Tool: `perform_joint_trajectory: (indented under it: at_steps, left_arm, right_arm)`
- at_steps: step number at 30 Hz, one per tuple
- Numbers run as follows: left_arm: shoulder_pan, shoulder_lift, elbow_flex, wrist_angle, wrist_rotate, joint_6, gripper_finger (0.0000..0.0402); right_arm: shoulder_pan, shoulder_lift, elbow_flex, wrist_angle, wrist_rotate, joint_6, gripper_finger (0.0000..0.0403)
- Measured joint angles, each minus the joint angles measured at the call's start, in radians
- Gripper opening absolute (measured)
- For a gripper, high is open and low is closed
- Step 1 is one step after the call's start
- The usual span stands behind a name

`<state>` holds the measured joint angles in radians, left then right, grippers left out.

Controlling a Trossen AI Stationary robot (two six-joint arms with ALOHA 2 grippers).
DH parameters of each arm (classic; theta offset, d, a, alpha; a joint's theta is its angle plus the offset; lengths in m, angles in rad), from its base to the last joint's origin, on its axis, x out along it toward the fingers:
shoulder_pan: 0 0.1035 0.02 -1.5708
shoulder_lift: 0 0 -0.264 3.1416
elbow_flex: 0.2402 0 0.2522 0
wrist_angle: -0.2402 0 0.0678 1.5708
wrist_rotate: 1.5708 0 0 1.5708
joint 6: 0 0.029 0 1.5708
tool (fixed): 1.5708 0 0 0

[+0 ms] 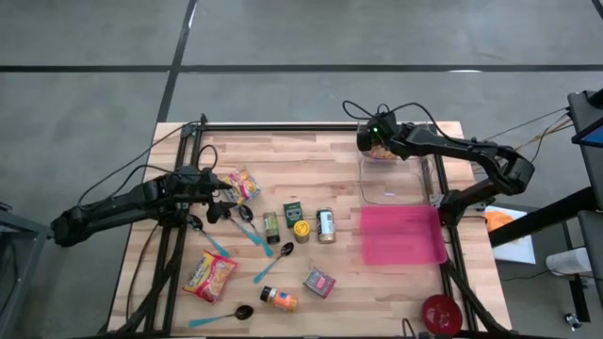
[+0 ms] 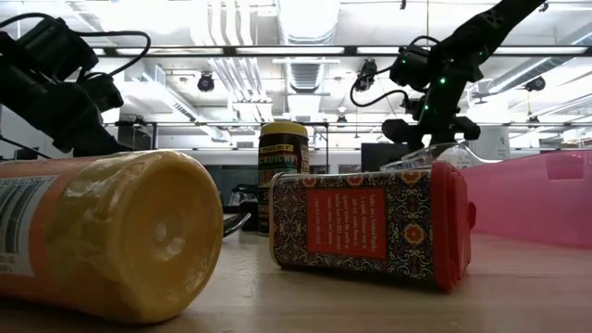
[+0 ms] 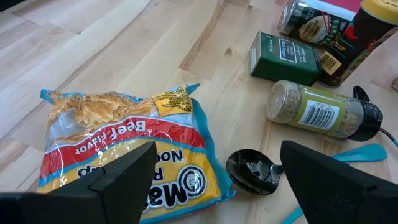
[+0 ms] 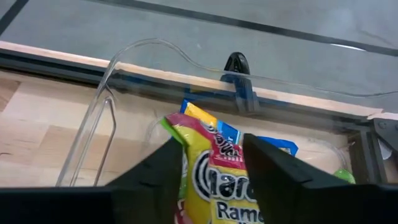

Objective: Pick & Place Food Item
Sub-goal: Put the green noodle pack into the top transparent bin, then put the light blue noodle pack into the top transparent bin

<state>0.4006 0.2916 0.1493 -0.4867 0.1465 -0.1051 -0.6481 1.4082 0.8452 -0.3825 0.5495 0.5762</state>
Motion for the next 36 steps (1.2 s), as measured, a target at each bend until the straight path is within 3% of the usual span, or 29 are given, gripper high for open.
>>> perform_joint_trajectory:
  at_steps: [8, 14, 27, 32, 36]
  left_arm:
    - [0.000, 0.000, 0.000, 0.000, 0.000, 0.000, 0.0347]
    - [0.000, 0.000, 0.000, 0.000, 0.000, 0.000, 0.0347]
    - [0.000, 0.000, 0.000, 0.000, 0.000, 0.000, 0.0347]
    - [0.000, 0.000, 0.000, 0.000, 0.000, 0.000, 0.0347]
    - [0.000, 0.000, 0.000, 0.000, 0.000, 0.000, 0.0347]
  right_arm:
    - [0.001, -0.001, 0.017, -0.001, -0.006, -0.007, 0.0276]
    - [0.002, -0.001, 0.028, -0.001, -0.010, -0.007, 0.0319]
    - [0.002, -0.002, 0.046, -0.001, -0.043, -0.007, 0.0329]
    - [0.004, -0.023, 0.054, 0.046, -0.186, -0.010, 0.0329]
    - [0.030, -0.039, 0.052, 0.173, -0.242, -0.087, 0.0329]
